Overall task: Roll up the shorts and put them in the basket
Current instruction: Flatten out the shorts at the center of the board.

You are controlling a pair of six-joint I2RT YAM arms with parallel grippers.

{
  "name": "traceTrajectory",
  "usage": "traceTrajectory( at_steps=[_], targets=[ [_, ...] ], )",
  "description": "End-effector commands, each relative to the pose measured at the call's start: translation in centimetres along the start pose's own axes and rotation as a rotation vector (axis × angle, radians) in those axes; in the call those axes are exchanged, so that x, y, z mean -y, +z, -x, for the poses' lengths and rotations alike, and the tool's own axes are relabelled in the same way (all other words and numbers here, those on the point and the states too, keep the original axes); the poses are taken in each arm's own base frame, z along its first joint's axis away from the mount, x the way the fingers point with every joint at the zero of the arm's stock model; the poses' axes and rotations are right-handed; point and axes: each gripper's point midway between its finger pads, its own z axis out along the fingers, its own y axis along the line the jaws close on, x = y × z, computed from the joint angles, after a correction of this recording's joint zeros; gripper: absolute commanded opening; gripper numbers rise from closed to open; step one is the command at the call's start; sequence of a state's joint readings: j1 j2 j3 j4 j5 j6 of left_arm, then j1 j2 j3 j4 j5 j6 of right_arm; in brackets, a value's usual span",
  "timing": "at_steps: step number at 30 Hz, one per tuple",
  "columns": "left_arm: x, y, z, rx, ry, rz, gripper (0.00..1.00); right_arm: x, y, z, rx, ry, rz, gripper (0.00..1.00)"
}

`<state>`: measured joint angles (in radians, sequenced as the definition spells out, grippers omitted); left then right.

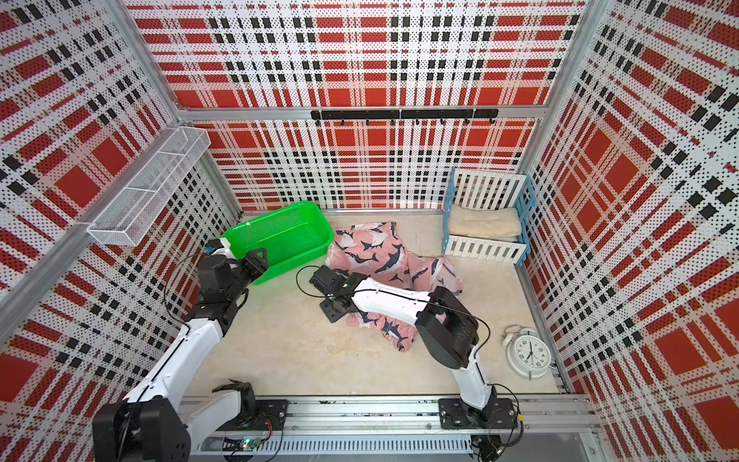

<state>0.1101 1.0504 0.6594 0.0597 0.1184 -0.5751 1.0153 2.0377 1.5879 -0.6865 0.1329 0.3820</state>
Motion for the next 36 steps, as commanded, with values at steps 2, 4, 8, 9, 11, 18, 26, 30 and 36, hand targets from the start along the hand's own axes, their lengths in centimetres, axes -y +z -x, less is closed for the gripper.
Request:
traceTrajectory(
  at_steps=[2, 4, 8, 9, 11, 18, 26, 30, 36],
  targets=[
    [1.1, -0.7, 0.0, -0.024, 0.006, -0.069, 0.68, 1.9, -0.2, -1.0, -0.019, 0.105, -0.179, 0.48],
    [1.5, -0.5, -0.2, -0.034, 0.004, -0.086, 0.68, 2.3, 0.2, -1.8, -0.043, 0.105, -0.208, 0.49],
    [2.1, -0.3, -0.4, -0.054, 0.019, -0.102, 0.68, 2.5, 1.8, -3.9, -0.108, 0.135, -0.228, 0.49],
    [2.0, -0.4, -0.5, -0.061, 0.030, -0.089, 0.68, 2.5, 2.0, -4.2, -0.114, 0.140, -0.226, 0.49],
    [2.0, -0.5, -0.6, -0.067, 0.047, -0.081, 0.68, 2.1, 2.5, -4.7, -0.124, 0.148, -0.203, 0.47],
    [2.6, -0.7, -0.5, -0.063, 0.049, -0.093, 0.68, 0.0, 3.9, -4.9, -0.147, 0.166, -0.089, 0.33],
    [3.9, -0.4, -0.6, -0.058, 0.035, -0.127, 0.67, -2.0, -3.5, 9.0, 0.238, 0.108, 0.025, 0.00],
    [5.7, -0.3, 0.1, -0.048, 0.037, -0.163, 0.67, -0.6, -14.2, 19.6, 0.558, 0.092, 0.043, 0.00],
    [9.4, -0.9, 1.5, -0.011, 0.070, -0.205, 0.67, 6.3, -30.7, 23.5, 0.903, 0.134, -0.076, 0.00]
  ],
)
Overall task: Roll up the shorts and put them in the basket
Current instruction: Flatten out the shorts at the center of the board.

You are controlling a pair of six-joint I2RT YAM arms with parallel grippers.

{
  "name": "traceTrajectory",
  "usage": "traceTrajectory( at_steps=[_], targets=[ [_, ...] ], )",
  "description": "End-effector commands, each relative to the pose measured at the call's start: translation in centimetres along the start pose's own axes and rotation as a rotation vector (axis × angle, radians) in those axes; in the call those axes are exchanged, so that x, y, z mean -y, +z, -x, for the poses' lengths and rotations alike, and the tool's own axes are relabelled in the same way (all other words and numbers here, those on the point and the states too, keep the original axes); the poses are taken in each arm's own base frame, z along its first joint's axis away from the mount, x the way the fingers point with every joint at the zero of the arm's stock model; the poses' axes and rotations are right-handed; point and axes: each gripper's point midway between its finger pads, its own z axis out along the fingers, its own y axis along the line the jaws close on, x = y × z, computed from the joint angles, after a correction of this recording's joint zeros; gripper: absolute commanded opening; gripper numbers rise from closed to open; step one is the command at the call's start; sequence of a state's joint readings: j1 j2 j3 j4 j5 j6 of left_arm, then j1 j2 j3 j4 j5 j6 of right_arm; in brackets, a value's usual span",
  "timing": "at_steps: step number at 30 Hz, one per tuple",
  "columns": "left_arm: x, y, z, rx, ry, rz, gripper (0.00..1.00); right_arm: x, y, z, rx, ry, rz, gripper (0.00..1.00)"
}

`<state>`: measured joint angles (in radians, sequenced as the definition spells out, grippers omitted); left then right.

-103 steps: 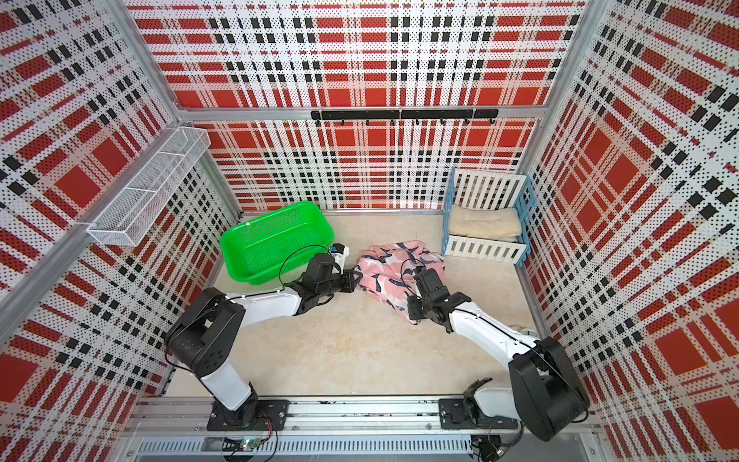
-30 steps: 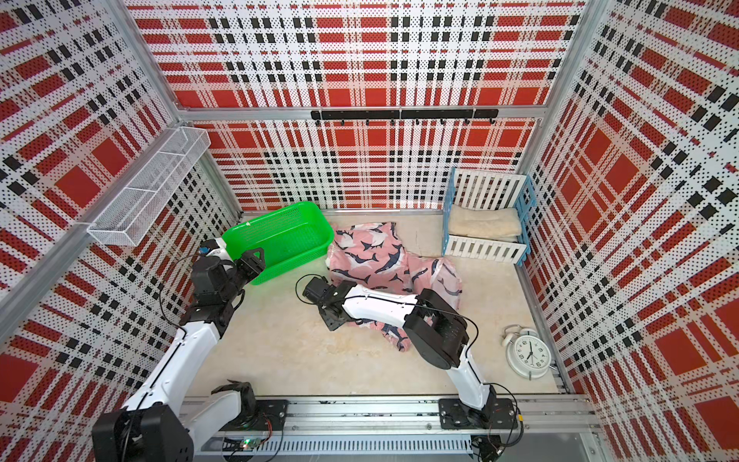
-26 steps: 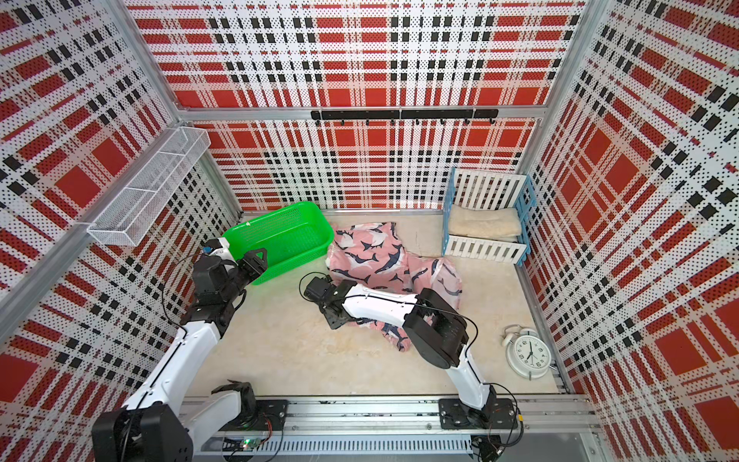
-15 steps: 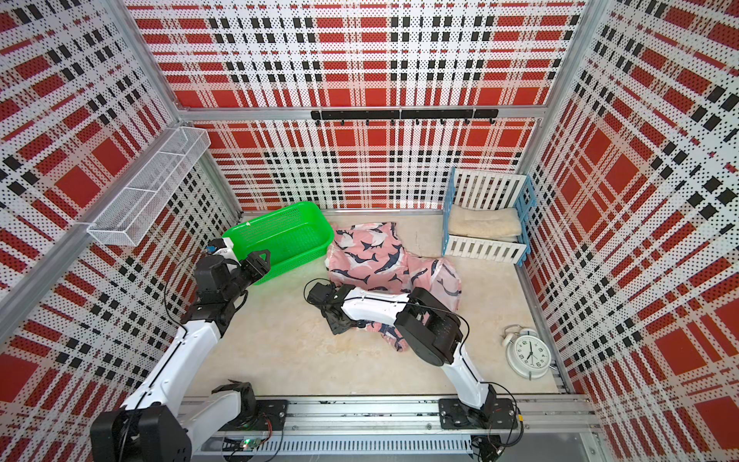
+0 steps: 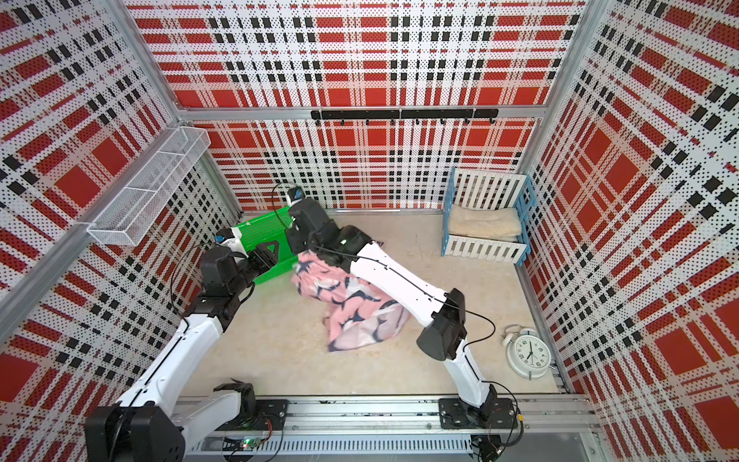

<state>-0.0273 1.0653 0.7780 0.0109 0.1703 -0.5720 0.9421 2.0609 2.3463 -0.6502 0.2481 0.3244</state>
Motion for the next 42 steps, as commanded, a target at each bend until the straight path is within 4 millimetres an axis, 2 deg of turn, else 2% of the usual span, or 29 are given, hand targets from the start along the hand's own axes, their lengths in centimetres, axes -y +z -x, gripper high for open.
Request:
traceTrajectory(
  at_steps=[1, 2, 4, 7, 11, 12, 13, 15, 16, 18, 20, 21, 24, 28, 31, 34, 36, 40, 42],
  targets=[
    [2.6, -0.1, 1.9, 0.050, 0.032, -0.029, 0.67, 4.4, -6.9, 6.1, 0.169, -0.048, -0.138, 0.00],
    [3.1, 0.0, 1.9, 0.046, 0.041, -0.033, 0.67, 5.9, -8.6, 5.9, 0.180, -0.037, -0.174, 0.00],
    [4.0, 0.1, 1.9, 0.042, 0.061, -0.038, 0.67, 8.5, -11.1, 4.0, 0.167, 0.009, -0.217, 0.00],
    [5.1, 0.2, 1.6, 0.033, 0.091, -0.035, 0.66, 10.9, -12.7, -3.6, 0.068, 0.083, -0.204, 0.00],
    [6.6, 1.2, 0.1, -0.025, 0.149, -0.026, 0.67, 13.7, -12.9, -17.2, -0.193, 0.266, -0.261, 0.00],
    [7.5, 1.7, -1.4, -0.069, 0.175, -0.037, 0.66, 14.3, -12.9, -21.2, -0.267, 0.291, -0.283, 0.00],
    [7.7, 2.3, -2.6, -0.105, 0.195, -0.033, 0.66, 14.8, -13.1, -23.1, -0.303, 0.282, -0.299, 0.00],
    [7.9, 4.0, -5.6, -0.198, 0.237, -0.028, 0.66, 16.5, -13.5, -29.3, -0.430, 0.250, -0.358, 0.00],
    [8.1, 4.8, -7.2, -0.247, 0.260, -0.035, 0.66, 15.6, -12.7, -30.8, -0.434, 0.437, -0.331, 0.00],
    [8.7, 6.8, -11.1, -0.379, 0.322, -0.043, 0.66, 16.4, -12.2, -34.8, -0.528, 0.469, -0.361, 0.00],
    [9.0, 8.5, -14.4, -0.477, 0.397, -0.031, 0.66, 16.7, -11.9, -37.4, -0.598, 0.465, -0.381, 0.00],
    [9.0, 9.3, -15.7, -0.509, 0.426, -0.018, 0.67, 16.9, -11.8, -38.3, -0.628, 0.451, -0.391, 0.00],
    [8.1, 11.3, -18.0, -0.547, 0.461, 0.044, 0.67, 17.5, -11.9, -39.9, -0.675, 0.417, -0.421, 0.00],
    [6.6, 13.8, -19.0, -0.572, 0.507, 0.135, 0.68, 18.2, -12.3, -40.5, -0.681, 0.415, -0.442, 0.00],
    [7.4, 15.0, -21.7, -0.694, 0.544, 0.066, 0.68, 18.6, -12.5, -40.9, -0.677, 0.436, -0.445, 0.00],
    [8.8, 14.1, -25.2, -0.850, 0.552, -0.080, 0.67, 18.8, -12.6, -40.9, -0.671, 0.447, -0.451, 0.00],
    [9.2, 13.0, -26.7, -0.912, 0.555, -0.130, 0.67, 19.0, -12.6, -40.6, -0.664, 0.449, -0.459, 0.00],
    [8.3, 11.1, -29.1, -1.015, 0.630, -0.111, 0.60, 19.0, -12.7, -40.6, -0.658, 0.455, -0.458, 0.00],
    [8.1, 10.3, -29.8, -1.046, 0.666, -0.102, 0.53, 19.2, -12.8, -40.7, -0.657, 0.457, -0.462, 0.00]
  ],
)
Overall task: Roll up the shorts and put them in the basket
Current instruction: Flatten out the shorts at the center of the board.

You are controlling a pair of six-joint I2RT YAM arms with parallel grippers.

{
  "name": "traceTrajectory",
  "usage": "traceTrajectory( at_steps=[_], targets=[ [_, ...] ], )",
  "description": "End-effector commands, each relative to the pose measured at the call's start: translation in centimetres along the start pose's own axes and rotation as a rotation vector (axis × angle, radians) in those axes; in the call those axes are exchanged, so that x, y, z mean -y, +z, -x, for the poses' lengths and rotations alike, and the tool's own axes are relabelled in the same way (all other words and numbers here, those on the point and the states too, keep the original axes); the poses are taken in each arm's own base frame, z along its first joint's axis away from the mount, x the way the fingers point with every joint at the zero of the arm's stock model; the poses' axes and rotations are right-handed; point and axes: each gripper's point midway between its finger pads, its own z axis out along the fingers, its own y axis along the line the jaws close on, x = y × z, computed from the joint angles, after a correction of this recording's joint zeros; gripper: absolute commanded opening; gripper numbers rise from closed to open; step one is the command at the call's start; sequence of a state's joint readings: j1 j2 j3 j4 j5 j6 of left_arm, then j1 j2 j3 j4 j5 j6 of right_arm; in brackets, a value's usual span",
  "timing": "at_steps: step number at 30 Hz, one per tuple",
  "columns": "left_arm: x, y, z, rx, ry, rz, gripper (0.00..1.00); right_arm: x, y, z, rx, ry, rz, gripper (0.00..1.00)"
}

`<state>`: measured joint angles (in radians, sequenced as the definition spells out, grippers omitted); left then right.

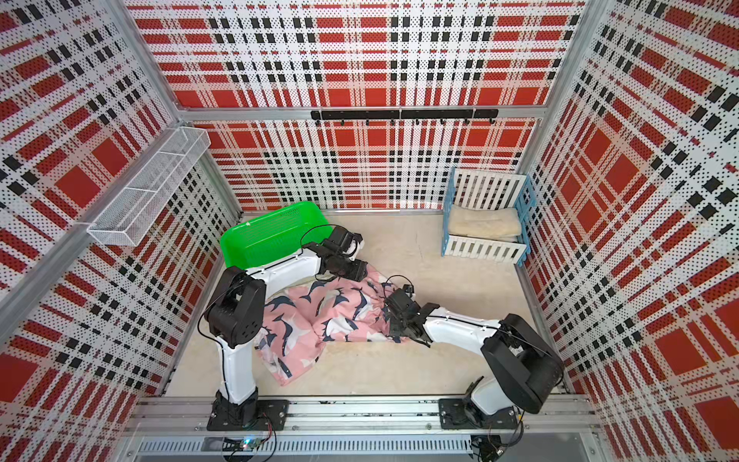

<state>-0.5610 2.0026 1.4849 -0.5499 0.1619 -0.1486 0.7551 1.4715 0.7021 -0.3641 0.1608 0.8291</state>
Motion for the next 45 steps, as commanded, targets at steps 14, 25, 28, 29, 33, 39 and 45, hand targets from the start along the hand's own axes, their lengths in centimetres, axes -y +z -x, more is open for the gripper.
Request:
traceTrajectory(
  at_steps=[14, 25, 28, 29, 33, 39, 45],
  targets=[
    [3.6, -7.0, 8.6, 0.217, 0.107, 0.015, 0.00, -0.4, -3.6, 7.4, 0.184, 0.034, 0.033, 0.00],
    [7.0, -34.2, 28.6, 1.065, 0.072, -0.125, 0.00, -4.9, -25.4, 32.8, 0.863, 0.017, 0.177, 0.00],
    [6.0, -40.5, 28.5, 1.224, 0.030, -0.181, 0.00, -6.1, -31.5, 34.9, 0.991, 0.003, 0.240, 0.00],
    [5.5, -41.5, 27.8, 1.251, 0.014, -0.185, 0.00, -6.2, -32.7, 35.0, 1.010, -0.005, 0.253, 0.00],
    [3.4, -39.7, 23.1, 1.232, -0.038, -0.145, 0.00, -5.1, -30.1, 32.2, 0.913, -0.007, 0.236, 0.00],
    [0.6, -25.2, 8.3, 0.913, -0.141, -0.051, 0.21, -2.4, -15.4, 18.7, 0.527, 0.104, 0.305, 0.00],
    [-0.5, -21.0, 1.0, 0.774, -0.309, -0.038, 0.58, -2.1, -4.9, 8.0, 0.216, 0.190, 0.282, 0.00]
  ],
)
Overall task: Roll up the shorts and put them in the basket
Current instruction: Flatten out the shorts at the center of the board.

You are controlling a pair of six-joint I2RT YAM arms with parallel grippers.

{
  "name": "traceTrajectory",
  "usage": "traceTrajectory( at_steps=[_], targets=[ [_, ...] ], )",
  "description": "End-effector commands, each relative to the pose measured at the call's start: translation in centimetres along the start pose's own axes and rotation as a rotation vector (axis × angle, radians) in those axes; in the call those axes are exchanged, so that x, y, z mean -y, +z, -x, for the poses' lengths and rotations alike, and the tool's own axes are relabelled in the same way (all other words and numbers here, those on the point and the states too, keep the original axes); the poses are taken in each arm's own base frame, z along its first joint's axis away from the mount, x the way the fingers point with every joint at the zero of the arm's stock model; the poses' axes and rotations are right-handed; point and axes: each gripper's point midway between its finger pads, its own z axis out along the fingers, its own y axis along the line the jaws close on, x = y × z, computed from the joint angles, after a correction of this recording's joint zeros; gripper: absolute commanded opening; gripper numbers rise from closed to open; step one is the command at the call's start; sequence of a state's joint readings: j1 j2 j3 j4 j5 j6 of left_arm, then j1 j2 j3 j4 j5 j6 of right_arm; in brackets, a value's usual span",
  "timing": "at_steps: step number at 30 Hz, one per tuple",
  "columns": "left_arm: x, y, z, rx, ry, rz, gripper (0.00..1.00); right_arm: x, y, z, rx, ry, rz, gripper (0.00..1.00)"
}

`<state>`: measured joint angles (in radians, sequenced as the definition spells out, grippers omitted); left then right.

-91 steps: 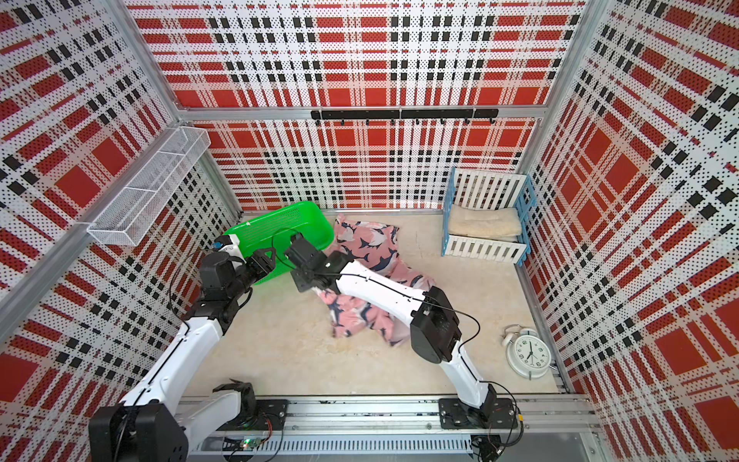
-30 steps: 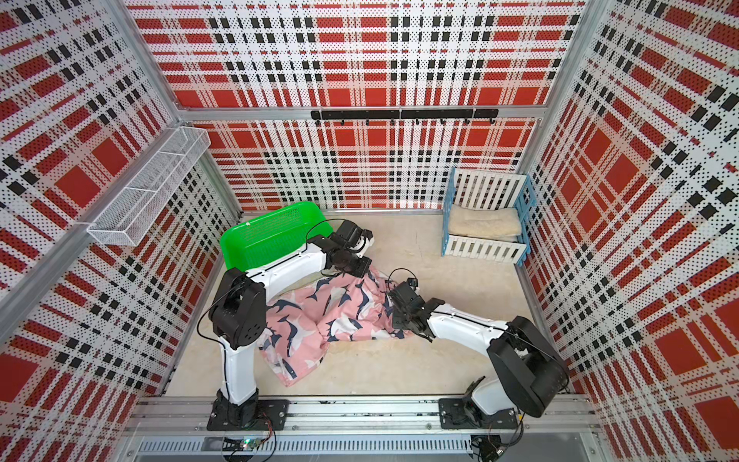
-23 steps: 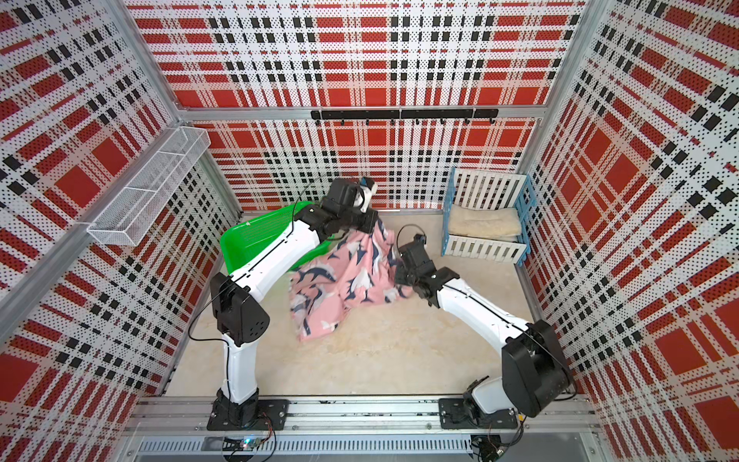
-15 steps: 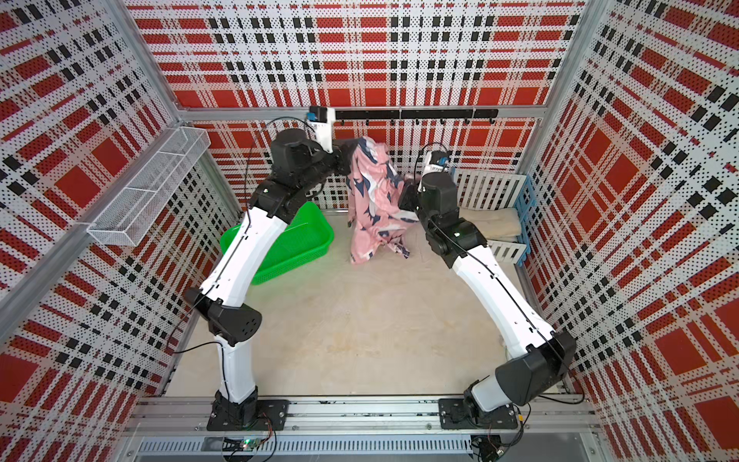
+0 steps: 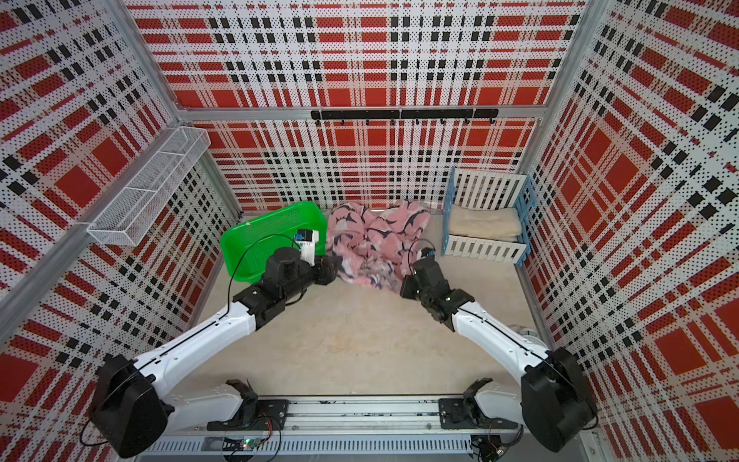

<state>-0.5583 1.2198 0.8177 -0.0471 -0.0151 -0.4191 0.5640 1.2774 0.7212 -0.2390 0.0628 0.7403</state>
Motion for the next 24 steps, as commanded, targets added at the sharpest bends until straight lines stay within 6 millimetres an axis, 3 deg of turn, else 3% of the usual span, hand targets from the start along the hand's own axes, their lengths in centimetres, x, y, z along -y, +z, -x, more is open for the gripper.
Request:
traceTrajectory(
  at_steps=[1, 4, 9, 14, 16, 20, 24],
  targets=[
    [0.7, -1.7, 3.6, 0.121, -0.090, 0.027, 0.58, -1.6, 1.1, -2.0, -0.043, 0.084, 0.051, 0.00],
    [1.2, -0.8, 2.4, 0.079, -0.068, 0.097, 0.57, -0.8, 2.1, -3.9, -0.087, 0.071, 0.001, 0.00],
    [0.6, 1.6, -2.7, -0.099, -0.045, 0.202, 0.55, 1.2, 2.3, -5.7, -0.129, 0.077, -0.087, 0.02],
    [-3.1, 3.1, -7.8, -0.264, -0.058, 0.338, 0.59, 3.2, 1.2, -5.7, -0.098, 0.089, -0.168, 0.41],
    [-3.6, 3.4, -8.8, -0.286, -0.102, 0.335, 0.61, 3.7, 1.0, -5.8, -0.101, 0.105, -0.197, 0.50],
    [-3.8, 3.9, -10.1, -0.329, -0.196, 0.312, 0.67, 3.7, 0.9, -5.8, -0.116, 0.134, -0.219, 0.58],
    [-4.5, 4.3, -13.2, -0.420, -0.271, 0.313, 0.68, 3.4, 0.8, -5.4, -0.111, 0.154, -0.199, 0.60]
  ],
)
